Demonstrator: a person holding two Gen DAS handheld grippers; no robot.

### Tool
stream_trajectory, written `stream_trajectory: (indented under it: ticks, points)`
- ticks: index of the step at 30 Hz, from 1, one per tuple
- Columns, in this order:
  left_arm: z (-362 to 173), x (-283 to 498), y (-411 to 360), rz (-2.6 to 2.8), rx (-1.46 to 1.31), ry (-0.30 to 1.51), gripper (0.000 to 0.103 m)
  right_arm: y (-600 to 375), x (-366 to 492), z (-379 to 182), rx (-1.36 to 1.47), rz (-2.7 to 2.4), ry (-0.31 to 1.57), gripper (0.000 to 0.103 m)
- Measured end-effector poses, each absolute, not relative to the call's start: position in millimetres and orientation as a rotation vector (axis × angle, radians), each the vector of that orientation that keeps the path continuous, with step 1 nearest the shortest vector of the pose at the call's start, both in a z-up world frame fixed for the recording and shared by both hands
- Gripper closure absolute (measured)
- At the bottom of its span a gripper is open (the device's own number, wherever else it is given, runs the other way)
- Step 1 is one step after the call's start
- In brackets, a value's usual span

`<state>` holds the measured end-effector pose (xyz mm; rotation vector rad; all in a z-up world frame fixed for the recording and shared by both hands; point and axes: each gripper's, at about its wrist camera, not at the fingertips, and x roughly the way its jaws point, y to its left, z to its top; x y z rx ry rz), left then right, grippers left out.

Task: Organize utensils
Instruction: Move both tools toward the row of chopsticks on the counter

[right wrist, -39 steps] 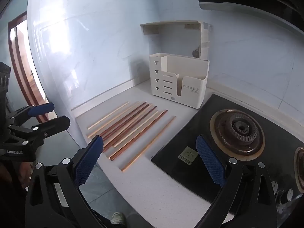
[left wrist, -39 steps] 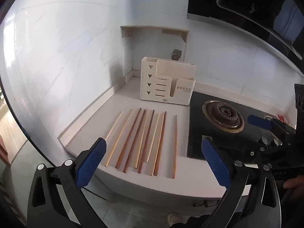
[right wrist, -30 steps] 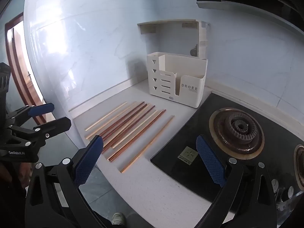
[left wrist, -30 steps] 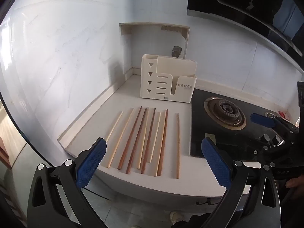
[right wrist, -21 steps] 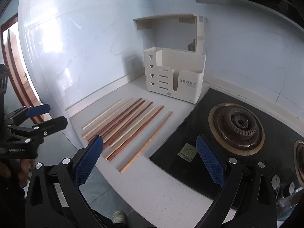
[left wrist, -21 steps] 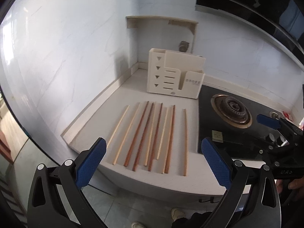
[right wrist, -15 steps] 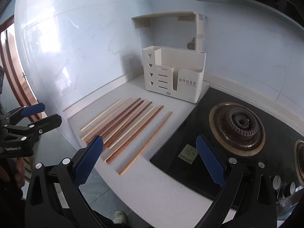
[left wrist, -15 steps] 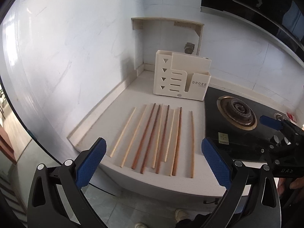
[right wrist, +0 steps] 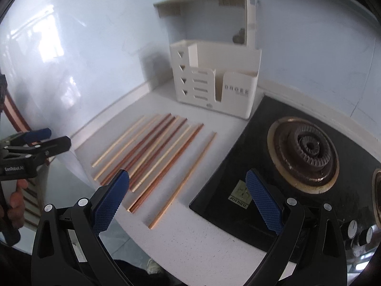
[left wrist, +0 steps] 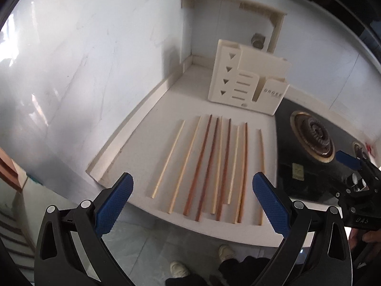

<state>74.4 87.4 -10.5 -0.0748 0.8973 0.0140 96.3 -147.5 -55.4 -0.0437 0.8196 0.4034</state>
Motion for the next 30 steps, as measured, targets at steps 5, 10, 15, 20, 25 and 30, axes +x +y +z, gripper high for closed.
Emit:
stream_trajectory:
  ticks: [5,10,15,20,25,30]
  points:
    - [-21.3,98.4,100.2,-0.03,-0.043,0.994,0.005,-137.6,110.5,-62.5,-0.054,0.375,0.885,0.004]
    - [-34.2,114.9,116.6,-0.051,-0.026,1.091,0.005,-125.6,125.5,-70.6,-0.047,0.356,0.975,0.004]
    - [-47.8,129.9,127.4,-0.093,-0.01,1.181,0.005,-114.4,138.2,-79.9,-0.013,0.335,1.051,0.004]
    - [-58.1,147.2,136.0,-0.12,-0.017,1.27,0.005,-109.7,146.5,-82.3,0.023,0.303,1.089,0.004]
    - [-63.1,164.1,132.8,-0.147,0.065,1.305,0.005,-107.8,162.7,-88.5,0.053,0.268,1.153,0.004]
    - [-77.3,182.6,136.3,-0.111,0.088,1.348,0.006,-103.3,181.4,-99.0,0.061,0.243,1.227,0.004]
